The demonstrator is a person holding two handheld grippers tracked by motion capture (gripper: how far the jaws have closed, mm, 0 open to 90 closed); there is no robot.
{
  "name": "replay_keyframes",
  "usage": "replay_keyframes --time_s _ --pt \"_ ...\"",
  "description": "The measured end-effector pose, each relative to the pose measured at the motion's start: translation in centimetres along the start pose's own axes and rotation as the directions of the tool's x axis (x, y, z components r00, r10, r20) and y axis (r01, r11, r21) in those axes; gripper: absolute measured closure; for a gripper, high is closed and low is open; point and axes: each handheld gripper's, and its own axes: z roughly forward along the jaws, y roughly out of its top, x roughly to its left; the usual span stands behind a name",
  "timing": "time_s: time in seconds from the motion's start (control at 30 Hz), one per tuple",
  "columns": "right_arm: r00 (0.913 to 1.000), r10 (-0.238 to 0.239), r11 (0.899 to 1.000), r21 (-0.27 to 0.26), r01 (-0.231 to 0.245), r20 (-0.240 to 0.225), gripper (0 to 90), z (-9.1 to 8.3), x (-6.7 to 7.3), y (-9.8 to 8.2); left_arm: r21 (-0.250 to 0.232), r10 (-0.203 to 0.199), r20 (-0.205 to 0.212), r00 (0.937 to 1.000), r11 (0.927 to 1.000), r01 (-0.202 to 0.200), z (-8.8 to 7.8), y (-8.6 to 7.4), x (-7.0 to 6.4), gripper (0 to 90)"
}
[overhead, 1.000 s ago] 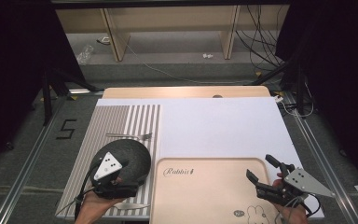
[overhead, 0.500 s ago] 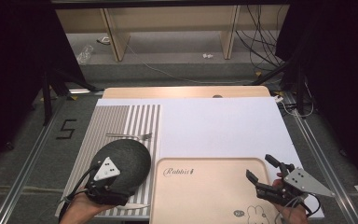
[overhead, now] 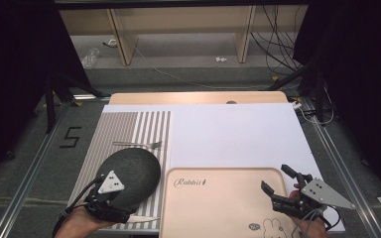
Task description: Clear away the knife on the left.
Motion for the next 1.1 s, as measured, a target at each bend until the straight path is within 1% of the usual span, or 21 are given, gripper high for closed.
replay_keyframes --time_s 0.07,0.1,0.17,0.27,0.3,0.33,0.37,0.4,0.47,0.53,0.57,0.67,0.77,0.8,0.83,0.87,0.9,1.0,1.03,1.07,1.1 --pt "1.0 0.0 1.0 0.0 0.0 0.0 17.6 0.0 0.0 0.0 0.015 -0.001 -0.005 1.0 0.9999 0.001 -0.2 -0.3 0.2 18.4" --pt "1.0 0.0 1.0 0.0 0.0 0.0 17.6 0.0 0.0 0.0 0.015 -0.001 -0.005 1.0 0.9999 0.001 -0.2 -0.3 0.2 18.4" --pt "1.0 0.001 1.0 0.0 -0.001 0.0 17.7 0.0 0.0 0.0 0.032 -0.005 -0.005 1.0 0.9995 0.006 -0.4 -0.8 0.4 18.5" --pt "1.0 -0.001 1.0 0.003 0.001 0.0 17.7 0.0 0.1 0.0 0.047 -0.009 -0.003 1.0 0.9988 0.01 -0.5 -1.0 0.5 18.9" --pt "1.0 -0.002 1.0 0.003 0.002 -0.001 17.7 0.0 0.1 0.0 0.07 -0.012 -0.002 0.9999 0.9975 0.012 -0.5 -1.3 0.7 18.9" --pt "1.0 -0.003 1.0 0.002 0.003 -0.001 17.7 0.0 0.1 0.0 0.08 -0.01 -0.01 0.9999 0.9967 0.011 -0.5 -1.5 0.7 18.9" --pt "1.0 -0.003 1.0 0.002 0.003 -0.001 17.7 0.0 0.1 0.0 0.08 -0.01 -0.01 0.9999 0.9967 0.011 -0.5 -1.5 0.7 18.9" --pt "1.0 -0.004 1.0 0.003 0.004 -0.001 17.7 0.1 0.1 0.0 0.1 -0.014 -0.021 0.9997 0.9949 0.016 -0.6 -1.8 0.8 18.9" --pt "1.0 -0.004 1.0 0.003 0.004 -0.001 17.7 0.1 0.1 0.0 0.104 -0.016 -0.023 0.9996 0.9945 0.018 -0.6 -1.9 0.9 18.9" --pt "1.0 -0.005 1.0 0.002 0.005 -0.002 17.7 0.1 0.1 0.0 0.124 -0.023 -0.031 0.9993 0.992 0.027 -0.9 -2.4 1.1 18.9" --pt "1.0 -0.005 1.0 0.002 0.005 -0.002 17.7 0.1 0.1 0.0 0.124 -0.023 -0.031 0.9993 0.992 0.027 -0.9 -2.4 1.1 18.7" --pt "1.0 0.001 1.0 0.004 -0.001 -0.002 17.7 0.0 0.1 0.0 0.145 -0.037 -0.035 0.9987 0.9886 0.042 -1.2 -3.0 1.5 19.0" --pt "1.0 0.001 1.0 0.005 -0.001 -0.001 17.7 0.0 0.1 0.0 0.152 -0.044 -0.032 0.9985 0.9872 0.049 -1.3 -3.2 1.7 19.4" --pt "1.0 0.001 1.0 0.004 -0.001 -0.002 17.7 0.1 0.1 0.0 0.168 -0.048 -0.031 0.9983 0.9844 0.053 -1.3 -3.5 1.8 19.9" --pt "1.0 0.001 1.0 0.004 -0.001 -0.002 17.7 0.1 0.1 0.0 0.168 -0.048 -0.031 0.9983 0.9844 0.053 -1.3 -3.5 1.8 20.0" --pt "1.0 0.0 1.0 0.004 0.0 -0.004 17.7 0.1 0.2 0.0 0.181 -0.052 -0.031 0.9981 0.9819 0.057 -1.3 -3.8 1.9 20.1" --pt "1.0 0.001 1.0 0.003 -0.001 -0.005 17.7 0.1 0.2 0.0 0.181 -0.052 -0.031 0.9981 0.9819 0.057 -1.3 -3.8 1.9 20.2" --pt "1.0 -0.001 1.0 0.0 0.001 -0.006 17.7 0.1 0.2 0.0 0.208 -0.054 -0.04 0.9977 0.9763 0.061 -1.2 -4.2 2.1 21.2" --pt "1.0 0.0 1.0 0.0 0.0 -0.007 17.7 0.1 0.2 0.0 0.214 -0.062 -0.041 0.9973 0.9744 0.069 -1.1 -4.4 2.3 21.9" --pt "1.0 0.0 1.0 0.001 0.0 -0.007 17.7 0.1 0.2 0.0 0.217 -0.07 -0.037 0.9968 0.9733 0.077 -1.0 -4.5 2.5 23.0" --pt "1.0 0.0 1.0 0.001 0.0 -0.007 17.7 0.1 0.2 0.0 0.217 -0.07 -0.037 0.9968 0.9733 0.077 -1.0 -4.5 2.5 24.7"
